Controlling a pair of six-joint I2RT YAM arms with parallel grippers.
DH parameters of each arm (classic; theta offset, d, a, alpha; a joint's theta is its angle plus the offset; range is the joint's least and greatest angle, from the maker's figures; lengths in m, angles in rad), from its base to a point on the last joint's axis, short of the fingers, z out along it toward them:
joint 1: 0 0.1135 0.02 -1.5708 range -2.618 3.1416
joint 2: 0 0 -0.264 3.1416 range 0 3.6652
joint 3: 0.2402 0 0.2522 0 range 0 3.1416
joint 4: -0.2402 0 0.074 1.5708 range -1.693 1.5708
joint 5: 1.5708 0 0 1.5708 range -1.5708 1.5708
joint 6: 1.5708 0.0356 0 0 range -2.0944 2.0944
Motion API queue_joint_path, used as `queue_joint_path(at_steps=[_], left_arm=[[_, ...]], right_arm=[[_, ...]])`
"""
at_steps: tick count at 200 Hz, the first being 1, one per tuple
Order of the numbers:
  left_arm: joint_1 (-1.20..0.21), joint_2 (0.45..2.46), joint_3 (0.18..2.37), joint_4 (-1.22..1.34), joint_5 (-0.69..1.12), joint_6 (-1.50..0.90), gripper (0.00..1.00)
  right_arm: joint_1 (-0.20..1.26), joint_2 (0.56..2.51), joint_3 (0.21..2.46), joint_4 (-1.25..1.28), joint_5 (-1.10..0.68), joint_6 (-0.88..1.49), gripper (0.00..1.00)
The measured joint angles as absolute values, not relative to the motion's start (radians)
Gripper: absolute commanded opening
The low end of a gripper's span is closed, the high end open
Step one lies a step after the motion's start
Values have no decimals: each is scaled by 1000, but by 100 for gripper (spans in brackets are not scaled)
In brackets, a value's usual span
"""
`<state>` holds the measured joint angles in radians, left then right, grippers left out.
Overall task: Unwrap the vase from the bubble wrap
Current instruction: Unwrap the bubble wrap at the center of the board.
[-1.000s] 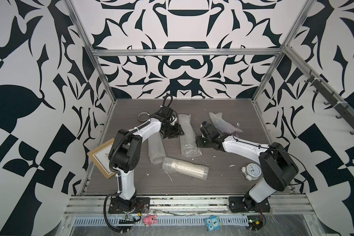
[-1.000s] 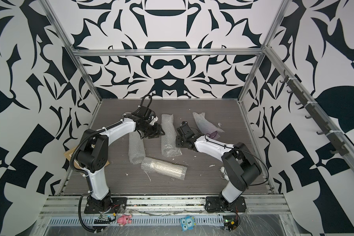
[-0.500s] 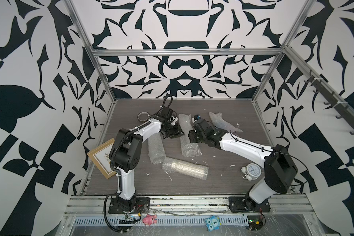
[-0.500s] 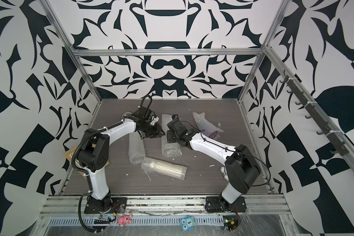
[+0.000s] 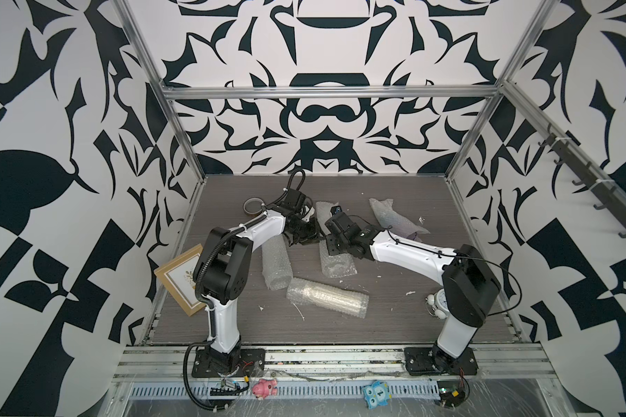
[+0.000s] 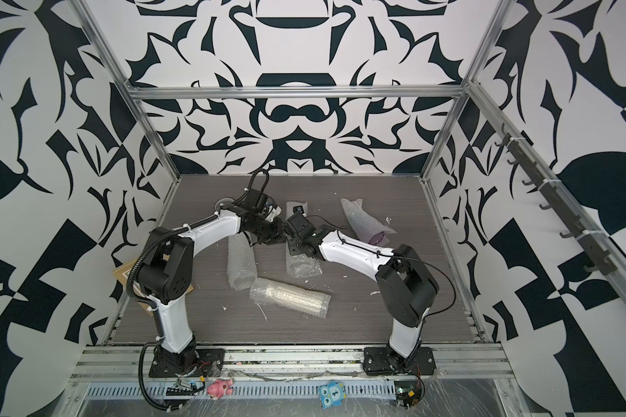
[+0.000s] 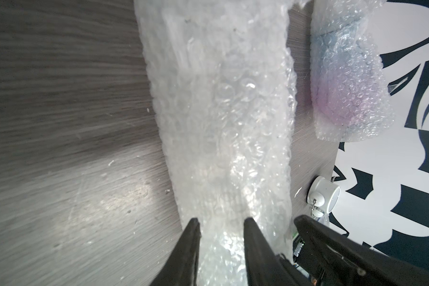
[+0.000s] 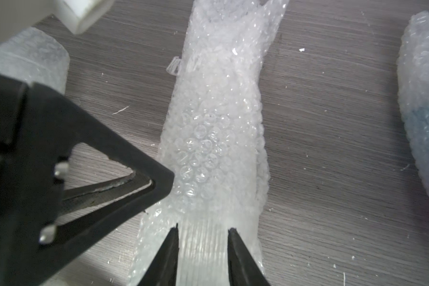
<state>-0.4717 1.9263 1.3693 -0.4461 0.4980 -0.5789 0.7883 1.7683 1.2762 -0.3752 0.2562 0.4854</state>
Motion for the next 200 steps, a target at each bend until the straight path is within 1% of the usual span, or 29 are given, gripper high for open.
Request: queue_joint_path(at_steps=[23,37,55,66,78,88,101,200], left_arm=[[-472,1926,1369,-446,498,-578,33],[-472,1926,1369,-446,497,-577,33],[-472,1926,1369,-448,496,-576,33],[-472,1926,1369,-448,495,-575,33],[-472,1926,1369,-448,495,-575,33],[-472,1926,1369,-448,495,-575,33],[-472,1926,1369,-449,494,-575,33],[-472,1926,1368,-451,487,-568,31]], right_arm=[[789,1768,1278,-377,263,479,30],[789,1768,1283,-380,268,473,25],[789,1768,1291,-385,275,466,21],[789,1768,1293,-387,279,466,16],[789,1768,1293,-390,284,466,13],[789,1768,1293,-394,286,458,6],[789,1768,1293,-396,289,456,0],[783,1760,1290,-402,335,440,0]])
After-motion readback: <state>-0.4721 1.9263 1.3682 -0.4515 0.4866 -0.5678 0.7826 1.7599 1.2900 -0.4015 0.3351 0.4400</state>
